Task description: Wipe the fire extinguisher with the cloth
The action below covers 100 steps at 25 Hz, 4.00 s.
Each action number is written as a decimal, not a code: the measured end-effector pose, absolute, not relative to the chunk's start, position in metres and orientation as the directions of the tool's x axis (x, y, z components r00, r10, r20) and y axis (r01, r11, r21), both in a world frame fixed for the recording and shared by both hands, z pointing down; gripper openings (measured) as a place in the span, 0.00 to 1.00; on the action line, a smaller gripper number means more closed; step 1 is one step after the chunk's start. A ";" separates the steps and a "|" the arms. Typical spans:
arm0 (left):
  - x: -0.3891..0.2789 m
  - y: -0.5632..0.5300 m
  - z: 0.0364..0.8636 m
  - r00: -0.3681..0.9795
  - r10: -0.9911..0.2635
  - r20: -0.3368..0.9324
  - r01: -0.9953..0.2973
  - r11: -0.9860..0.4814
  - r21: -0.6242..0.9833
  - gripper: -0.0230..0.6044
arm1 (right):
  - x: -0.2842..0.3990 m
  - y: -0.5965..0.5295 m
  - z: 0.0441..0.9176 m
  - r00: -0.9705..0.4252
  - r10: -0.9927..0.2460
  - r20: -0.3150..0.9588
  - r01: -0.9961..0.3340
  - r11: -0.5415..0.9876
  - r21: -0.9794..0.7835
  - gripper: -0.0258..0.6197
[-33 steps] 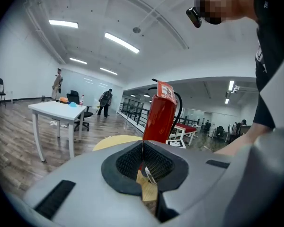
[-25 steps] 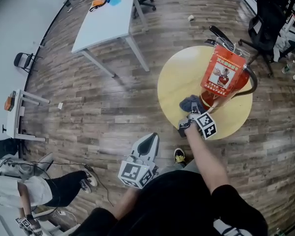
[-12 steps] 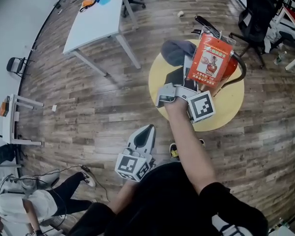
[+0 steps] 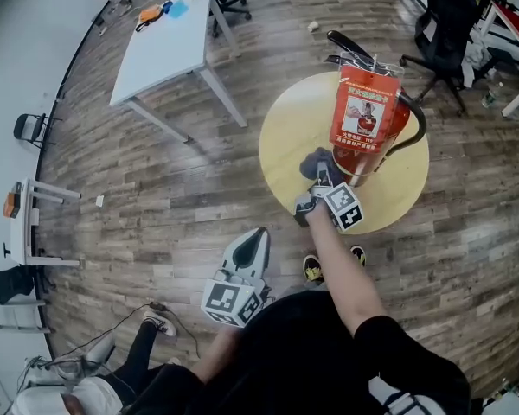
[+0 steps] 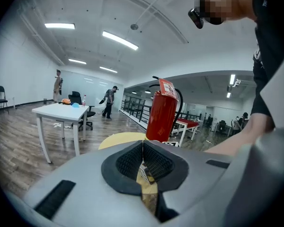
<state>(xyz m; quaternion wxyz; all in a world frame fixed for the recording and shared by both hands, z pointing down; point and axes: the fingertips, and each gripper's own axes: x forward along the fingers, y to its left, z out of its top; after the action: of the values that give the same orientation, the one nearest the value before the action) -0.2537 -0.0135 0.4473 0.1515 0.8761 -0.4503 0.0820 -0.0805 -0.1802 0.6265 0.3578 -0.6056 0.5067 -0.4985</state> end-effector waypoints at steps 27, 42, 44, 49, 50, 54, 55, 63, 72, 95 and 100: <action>-0.095 -0.050 0.436 0.660 -0.705 0.259 -0.751 -0.625 0.212 0.07 | 0.086 -0.152 0.607 -0.535 -0.709 0.459 -0.842 0.493 -0.219 0.17; -0.034 -0.073 0.433 0.651 -0.725 0.227 -0.759 -0.621 0.196 0.08 | 0.061 -0.106 0.290 -0.795 -0.603 -0.067 -0.591 0.746 0.307 0.18; -0.032 -0.075 0.432 0.643 -0.734 0.220 -0.766 -0.612 0.195 0.07 | 0.050 -0.113 0.268 -0.814 -0.568 -0.124 -0.577 0.765 0.284 0.18; -0.034 -0.079 0.427 0.602 -0.772 0.205 -0.798 -0.572 0.188 0.07 | 0.042 -0.145 0.240 -0.831 -0.518 -0.203 -0.550 0.820 0.160 0.18; -0.036 -0.078 0.427 0.590 -0.781 0.206 -0.807 -0.561 0.188 0.08 | 0.041 -0.152 0.238 -0.839 -0.495 -0.229 -0.528 0.841 0.119 0.18; -0.042 -0.070 0.431 0.540 -0.813 0.218 -0.840 -0.507 0.192 0.07 | 0.053 -0.178 0.255 -0.827 -0.490 -0.276 -0.494 0.868 -0.059 0.18; -0.045 -0.069 0.432 0.528 -0.820 0.223 -0.848 -0.495 0.190 0.07 | 0.055 -0.182 0.262 -0.824 -0.495 -0.275 -0.496 0.865 -0.072 0.18; -0.074 -0.058 0.437 0.412 -0.876 0.250 -0.908 -0.374 0.188 0.08 | 0.075 -0.188 0.285 -0.831 -0.409 -0.377 -0.411 0.908 -0.080 0.17; -0.075 -0.051 0.454 0.391 -0.873 0.292 -0.918 -0.344 0.199 0.07 | 0.064 -0.218 0.499 -0.815 -0.476 0.332 -0.477 0.875 0.082 0.16; -0.062 -0.049 0.453 0.408 -0.859 0.309 -0.912 -0.365 0.189 0.07 | 0.052 -0.234 0.403 -0.789 -0.585 0.187 -0.418 0.734 0.535 0.16; -0.067 -0.052 0.457 0.393 -0.858 0.330 -0.918 -0.349 0.185 0.07 | 0.050 -0.231 0.514 -0.753 -0.452 0.478 -0.222 0.859 0.462 0.16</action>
<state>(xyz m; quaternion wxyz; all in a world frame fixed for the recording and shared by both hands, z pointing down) -0.0667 -0.0516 0.4569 0.1718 0.8167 -0.5439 0.0876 0.0501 -0.2308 0.5137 -0.2993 -0.1837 0.9164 0.1922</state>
